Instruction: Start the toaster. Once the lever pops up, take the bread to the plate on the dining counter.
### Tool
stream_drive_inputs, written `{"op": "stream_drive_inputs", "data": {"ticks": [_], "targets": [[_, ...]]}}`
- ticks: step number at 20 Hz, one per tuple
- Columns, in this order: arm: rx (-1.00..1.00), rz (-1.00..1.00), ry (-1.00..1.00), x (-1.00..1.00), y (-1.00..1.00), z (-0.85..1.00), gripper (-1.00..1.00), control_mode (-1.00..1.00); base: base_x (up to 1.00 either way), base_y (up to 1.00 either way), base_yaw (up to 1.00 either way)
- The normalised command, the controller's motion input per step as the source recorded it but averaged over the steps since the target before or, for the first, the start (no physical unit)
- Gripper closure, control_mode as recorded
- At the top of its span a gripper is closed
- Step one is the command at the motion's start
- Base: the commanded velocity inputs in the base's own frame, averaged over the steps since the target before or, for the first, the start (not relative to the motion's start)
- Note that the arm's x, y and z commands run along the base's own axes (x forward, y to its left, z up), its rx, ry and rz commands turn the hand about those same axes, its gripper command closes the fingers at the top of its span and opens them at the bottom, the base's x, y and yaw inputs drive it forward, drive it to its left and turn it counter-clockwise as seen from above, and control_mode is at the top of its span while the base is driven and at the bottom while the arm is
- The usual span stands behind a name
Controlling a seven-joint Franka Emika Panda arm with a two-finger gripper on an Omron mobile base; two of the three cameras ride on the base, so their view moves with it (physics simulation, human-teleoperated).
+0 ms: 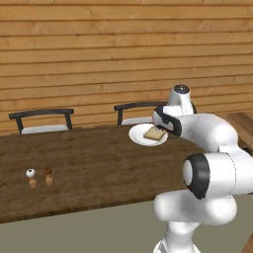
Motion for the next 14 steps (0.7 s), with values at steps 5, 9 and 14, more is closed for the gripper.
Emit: {"op": "stream_drive_inputs", "data": {"ticks": [5, 9, 14], "targets": [[0.11, -0.46, 0.04, -1.0, -0.07, 0.27, -1.0, -1.0, 0.0, 0.0, 0.0], [0.14, -0.29, -0.09, -1.0, -0.05, 0.17, -1.0, -1.0, 0.0, 0.0, 0.0], [0.14, -0.01, -0.38, -1.0, 0.0, 0.17, -1.0, -1.0, 0.0, 0.0, 0.0]]}}
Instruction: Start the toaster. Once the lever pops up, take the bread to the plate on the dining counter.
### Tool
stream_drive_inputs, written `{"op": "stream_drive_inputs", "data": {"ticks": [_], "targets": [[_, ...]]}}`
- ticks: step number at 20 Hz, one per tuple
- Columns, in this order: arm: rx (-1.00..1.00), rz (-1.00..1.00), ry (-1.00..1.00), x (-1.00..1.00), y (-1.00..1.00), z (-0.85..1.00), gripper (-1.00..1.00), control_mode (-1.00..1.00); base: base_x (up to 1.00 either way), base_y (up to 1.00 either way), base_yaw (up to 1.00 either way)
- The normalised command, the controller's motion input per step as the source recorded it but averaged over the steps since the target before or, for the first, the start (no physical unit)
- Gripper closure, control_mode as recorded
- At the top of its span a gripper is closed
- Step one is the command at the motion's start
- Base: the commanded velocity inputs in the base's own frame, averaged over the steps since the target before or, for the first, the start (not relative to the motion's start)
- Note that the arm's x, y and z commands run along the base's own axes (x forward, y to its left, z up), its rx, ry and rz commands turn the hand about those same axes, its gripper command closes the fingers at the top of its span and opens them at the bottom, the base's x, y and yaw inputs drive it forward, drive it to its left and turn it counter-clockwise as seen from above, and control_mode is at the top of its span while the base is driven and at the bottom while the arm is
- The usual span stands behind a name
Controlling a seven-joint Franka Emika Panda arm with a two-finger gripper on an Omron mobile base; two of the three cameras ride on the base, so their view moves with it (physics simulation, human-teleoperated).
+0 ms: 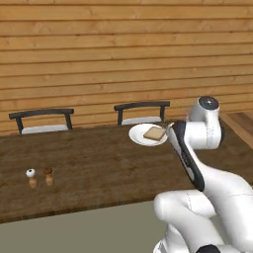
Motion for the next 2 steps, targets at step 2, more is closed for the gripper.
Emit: {"op": "stream_drive_inputs", "data": {"ticks": [2], "targets": [[0.14, 0.0, -0.37, -1.0, 0.0, 0.04, -1.0, -1.0, 0.0, 0.0, 0.0]]}}
